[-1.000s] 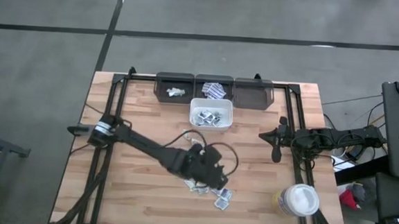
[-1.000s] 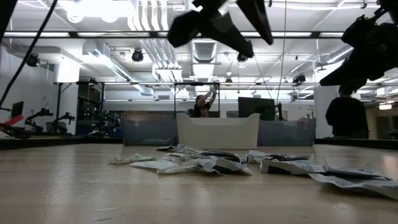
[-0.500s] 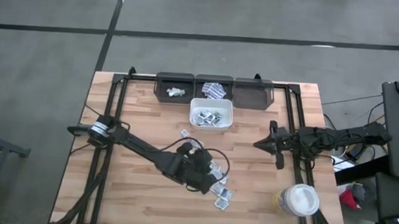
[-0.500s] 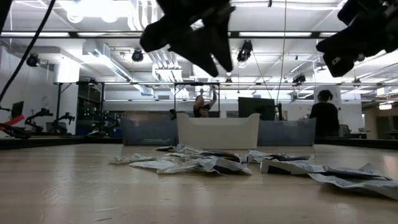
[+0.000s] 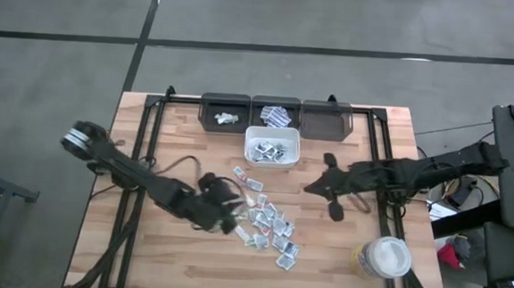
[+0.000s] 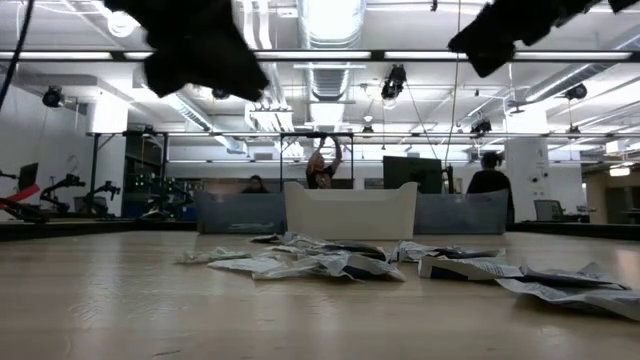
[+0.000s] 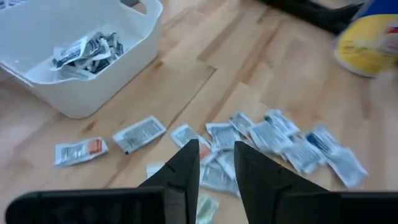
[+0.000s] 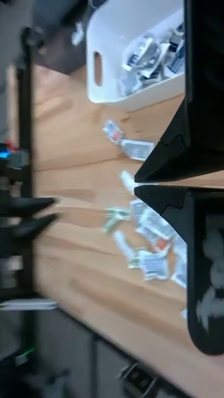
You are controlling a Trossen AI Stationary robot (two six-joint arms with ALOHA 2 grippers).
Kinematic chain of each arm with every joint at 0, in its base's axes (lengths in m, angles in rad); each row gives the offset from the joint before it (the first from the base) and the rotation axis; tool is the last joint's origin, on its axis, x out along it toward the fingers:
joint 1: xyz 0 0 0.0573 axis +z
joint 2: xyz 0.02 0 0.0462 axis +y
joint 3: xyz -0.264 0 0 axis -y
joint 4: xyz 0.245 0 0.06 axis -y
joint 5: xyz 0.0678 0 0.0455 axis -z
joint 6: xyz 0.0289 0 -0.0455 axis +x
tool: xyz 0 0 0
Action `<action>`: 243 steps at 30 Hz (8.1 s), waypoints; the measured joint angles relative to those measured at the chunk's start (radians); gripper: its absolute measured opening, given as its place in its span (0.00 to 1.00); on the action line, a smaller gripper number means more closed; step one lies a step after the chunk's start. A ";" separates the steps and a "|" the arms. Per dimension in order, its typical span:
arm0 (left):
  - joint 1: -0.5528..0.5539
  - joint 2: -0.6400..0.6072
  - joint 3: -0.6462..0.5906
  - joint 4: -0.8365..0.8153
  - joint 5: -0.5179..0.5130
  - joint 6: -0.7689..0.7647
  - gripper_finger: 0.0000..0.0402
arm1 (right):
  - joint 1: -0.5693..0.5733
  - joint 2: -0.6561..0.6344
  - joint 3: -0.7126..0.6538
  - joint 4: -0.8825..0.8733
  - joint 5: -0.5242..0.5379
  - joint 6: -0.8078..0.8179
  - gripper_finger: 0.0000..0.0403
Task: Pick & Place First Aid Supplies
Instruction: Put the blue alcohol pad into the white bin
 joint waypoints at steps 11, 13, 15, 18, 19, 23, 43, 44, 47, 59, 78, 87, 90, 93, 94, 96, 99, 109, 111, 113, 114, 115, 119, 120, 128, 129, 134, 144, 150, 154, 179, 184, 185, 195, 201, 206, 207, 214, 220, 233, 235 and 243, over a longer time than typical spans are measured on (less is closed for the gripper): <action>-0.040 -0.445 -0.380 0.060 0.004 0.048 0.23 | 0.058 0.361 0.295 -0.303 -0.029 0.066 0.04; -0.039 -0.521 -0.430 0.066 0.011 0.073 0.23 | 0.067 0.409 0.341 -0.336 -0.030 0.088 0.04; -0.039 -0.592 -0.472 0.075 0.031 0.092 0.23 | 0.073 0.452 0.388 -0.379 -0.029 0.104 0.04; -0.040 -0.691 -0.534 0.070 0.041 0.082 0.23 | 0.073 0.513 0.462 -0.454 -0.029 0.151 0.04; -0.040 -0.722 -0.553 0.070 0.041 0.067 0.23 | 0.072 0.533 0.486 -0.491 -0.029 0.175 0.04; -0.040 -0.816 -0.625 0.071 0.041 -0.002 0.23 | 0.071 0.604 0.575 -0.641 -0.028 0.238 0.04; -0.040 -0.921 -0.716 0.253 0.226 0.242 0.23 | 0.085 0.660 0.654 -0.681 -0.192 0.510 0.09; -0.040 -0.926 -0.720 0.280 0.258 0.282 0.23 | 0.089 0.663 0.654 -0.681 -0.202 0.525 0.11; -0.040 -0.947 -0.732 0.315 0.334 0.360 0.23 | 0.107 0.671 0.654 -0.680 -0.211 0.563 0.17; -0.040 -1.034 -0.873 0.516 0.496 0.452 0.23 | 0.196 0.791 0.652 -0.677 -0.196 0.734 0.42; -0.040 -1.039 -0.927 0.590 0.520 0.383 0.23 | 0.153 0.989 0.652 -0.669 0.013 0.745 0.43; -0.040 -1.039 -0.929 0.590 0.521 0.382 0.23 | 0.150 1.046 0.655 -0.679 -0.003 0.740 0.43; -0.040 -1.039 -0.936 0.589 0.521 0.382 0.23 | 0.149 1.058 0.658 -0.680 -0.002 0.741 0.42; -0.040 -1.039 -0.937 0.585 0.521 0.382 0.23 | 0.148 1.068 0.660 -0.682 -0.009 0.742 0.41; -0.040 -1.039 -0.937 0.585 0.521 0.382 0.23 | 0.147 1.069 0.658 -0.684 -0.013 0.742 0.39; -0.040 -1.039 -0.937 0.582 0.521 0.382 0.23 | 0.147 1.070 0.658 -0.687 -0.019 0.743 0.36; -0.040 -1.039 -0.937 0.581 0.521 0.382 0.23 | 0.147 1.067 0.657 -0.721 -0.021 0.744 0.29; -0.040 -1.039 -0.937 0.578 0.521 0.387 0.23 | 0.143 1.065 0.655 -0.760 -0.076 0.660 0.03; -0.040 -1.039 -0.937 0.571 0.521 0.387 0.23 | 0.133 1.058 0.653 -0.762 -0.118 0.651 0.03; -0.040 -1.039 -0.937 0.563 0.520 0.387 0.23 | 0.121 1.045 0.650 -0.766 -0.181 0.625 0.02; -0.040 -1.039 -0.937 0.562 0.521 0.387 0.23 | 0.115 1.038 0.650 -0.770 -0.209 0.610 0.02; -0.040 -1.039 -0.937 0.562 0.521 0.387 0.23 | 0.110 1.030 0.650 -0.771 -0.238 0.599 0.02; -0.040 -1.039 -0.937 0.563 0.521 0.387 0.23 | 0.085 0.956 0.652 -0.765 -0.348 0.493 0.02; -0.040 -1.039 -0.937 0.562 0.521 0.387 0.23 | 0.077 0.942 0.654 -0.765 -0.367 0.470 0.02; -0.040 -1.039 -0.937 0.563 0.520 0.384 0.23 | 0.036 0.847 0.654 -0.733 -0.556 0.202 0.02; -0.040 -1.039 -0.937 0.563 0.520 0.384 0.23 | 0.034 0.841 0.654 -0.707 -0.578 0.178 0.02; -0.040 -1.039 -0.937 0.563 0.520 0.383 0.23 | 0.037 0.807 0.654 -0.418 -0.595 0.165 0.02; -0.040 -1.039 -0.937 0.563 0.521 0.383 0.23 | 0.009 0.805 0.656 0.272 0.026 0.159 0.02; -0.040 -1.039 -0.937 0.562 0.521 0.383 0.23 | -0.059 0.805 0.722 -0.016 0.467 0.135 0.02; -0.040 -1.039 -0.937 0.562 0.521 0.383 0.23 | -0.132 0.805 0.780 -0.307 0.460 0.210 0.02; -0.040 -1.038 -0.937 0.562 0.516 0.438 0.23 | -0.453 0.932 0.807 -0.544 0.103 0.026 0.14; -0.040 -1.038 -0.937 0.560 0.516 0.446 0.23 | -0.472 0.928 0.807 -0.544 0.105 0.026 0.25; -0.040 -1.038 -0.937 0.557 0.516 0.446 0.23 | -0.472 0.926 0.807 -0.544 0.101 0.026 0.27; -0.040 -1.038 -0.937 0.535 0.517 0.444 0.23 | -0.378 0.865 0.816 -0.571 -0.532 0.070 0.34; -0.040 -1.038 -0.937 0.507 0.533 0.441 0.23 | -0.228 0.866 0.812 -0.733 -0.501 0.139 0.31; -0.040 -1.038 -0.937 0.507 0.570 0.451 0.23 | -0.116 0.868 0.809 -0.800 -0.337 0.277 0.29; -0.040 -1.038 -0.937 0.506 0.577 0.455 0.23 | -0.099 0.868 0.809 -0.800 -0.308 0.303 0.29; -0.040 -1.038 -0.937 0.507 0.624 0.460 0.23 | -0.012 0.869 0.805 -0.822 -0.252 0.459 0.29; -0.040 -1.038 -0.937 0.507 0.705 0.459 0.23 | 0.033 0.869 0.769 -0.850 -0.251 0.540 0.29; -0.040 -1.039 -0.937 0.531 0.716 0.451 0.23 | 0.077 0.873 0.636 -0.735 -0.252 0.660 0.40; -0.040 -1.039 -0.937 0.538 0.716 0.448 0.23 | 0.080 0.876 0.625 -0.698 -0.253 0.659 0.42; -0.040 -1.039 -0.937 0.550 0.714 0.443 0.23 | 0.090 0.876 0.560 -0.638 -0.253 0.652 0.45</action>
